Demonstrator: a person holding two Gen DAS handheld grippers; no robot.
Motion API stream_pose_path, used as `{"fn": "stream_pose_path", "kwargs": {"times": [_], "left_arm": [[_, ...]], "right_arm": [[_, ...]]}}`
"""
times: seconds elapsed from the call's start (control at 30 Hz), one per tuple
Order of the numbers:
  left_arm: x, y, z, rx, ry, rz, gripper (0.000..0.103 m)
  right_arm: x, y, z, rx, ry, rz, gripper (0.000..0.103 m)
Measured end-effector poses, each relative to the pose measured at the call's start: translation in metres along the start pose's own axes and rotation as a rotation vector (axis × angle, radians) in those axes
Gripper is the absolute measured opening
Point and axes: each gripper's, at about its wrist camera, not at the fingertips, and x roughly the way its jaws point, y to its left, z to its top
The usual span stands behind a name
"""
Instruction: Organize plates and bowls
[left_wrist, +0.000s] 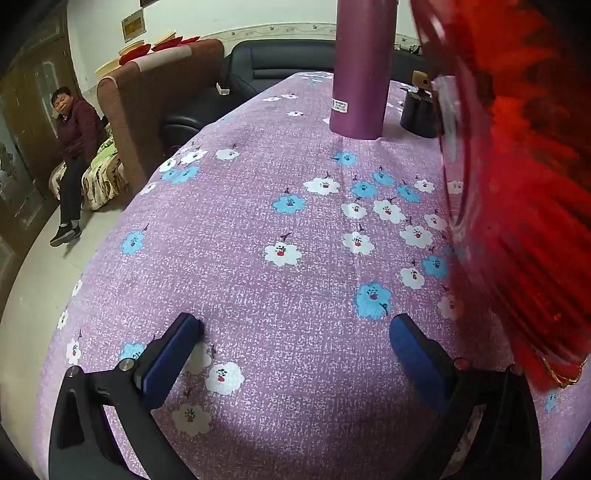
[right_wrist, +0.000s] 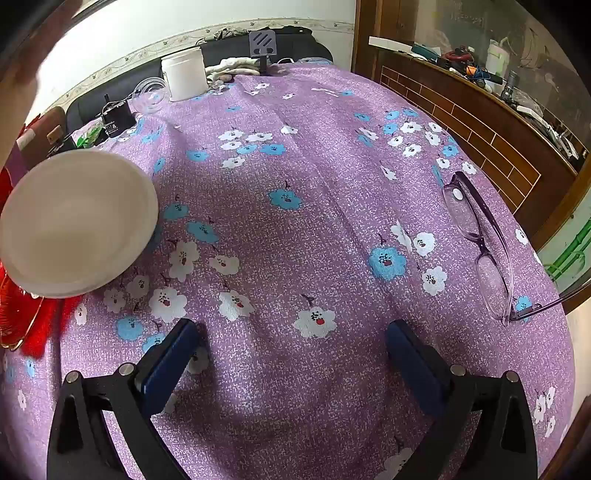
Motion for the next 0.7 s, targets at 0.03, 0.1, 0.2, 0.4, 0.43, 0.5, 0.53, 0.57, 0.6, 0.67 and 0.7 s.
{"fn": "stream_pose_path", "kwargs": {"times": [0.03, 0.1, 0.2, 0.4, 0.43, 0.5, 0.53, 0.57, 0.6, 0.67, 0.7], "left_arm": [[0.0014, 0.0004, 0.0007, -0.001, 0.001, 0.000, 0.103], [0.0017, 0.0000, 0.0007, 0.000, 0.002, 0.000, 0.103], [0.0022, -0.0007, 0.0009, -0.001, 0.003, 0.001, 0.103], [0.0022, -0.0003, 0.0005, -0.001, 0.003, 0.001, 0.103], [0.0022, -0.0002, 0.0004, -0.001, 0.003, 0.001, 0.103], [0.0022, -0.0002, 0.0003, -0.002, 0.003, 0.000, 0.103], [0.0022, -0.0001, 0.0003, -0.002, 0.003, 0.001, 0.103], [0.0023, 0.0000, 0.0002, -0.002, 0.003, 0.000, 0.103], [0.0022, -0.0001, 0.0001, -0.002, 0.003, 0.000, 0.103], [0.0021, -0.0001, 0.0001, -0.002, 0.004, 0.000, 0.103], [0.0023, 0.0003, 0.0001, -0.002, 0.004, -0.001, 0.103]], "right_arm": [[-0.0001, 0.0000, 0.0000, 0.001, -0.001, 0.001, 0.102], [-0.0002, -0.0001, 0.0000, 0.001, -0.001, 0.001, 0.102], [-0.0001, -0.0002, 0.0001, 0.001, 0.000, 0.002, 0.102], [0.0000, -0.0005, 0.0001, 0.001, 0.000, 0.002, 0.102], [0.0001, -0.0004, 0.0003, 0.001, 0.000, 0.002, 0.102], [-0.0001, -0.0003, 0.0003, 0.001, 0.000, 0.001, 0.102], [-0.0001, -0.0003, 0.0004, 0.001, 0.000, 0.001, 0.102], [-0.0001, -0.0003, 0.0004, 0.001, 0.000, 0.001, 0.102], [-0.0001, -0.0003, 0.0005, 0.001, 0.000, 0.001, 0.102], [-0.0001, -0.0004, 0.0005, 0.001, 0.000, 0.001, 0.102], [-0.0001, -0.0004, 0.0005, 0.001, 0.000, 0.002, 0.102]]}}
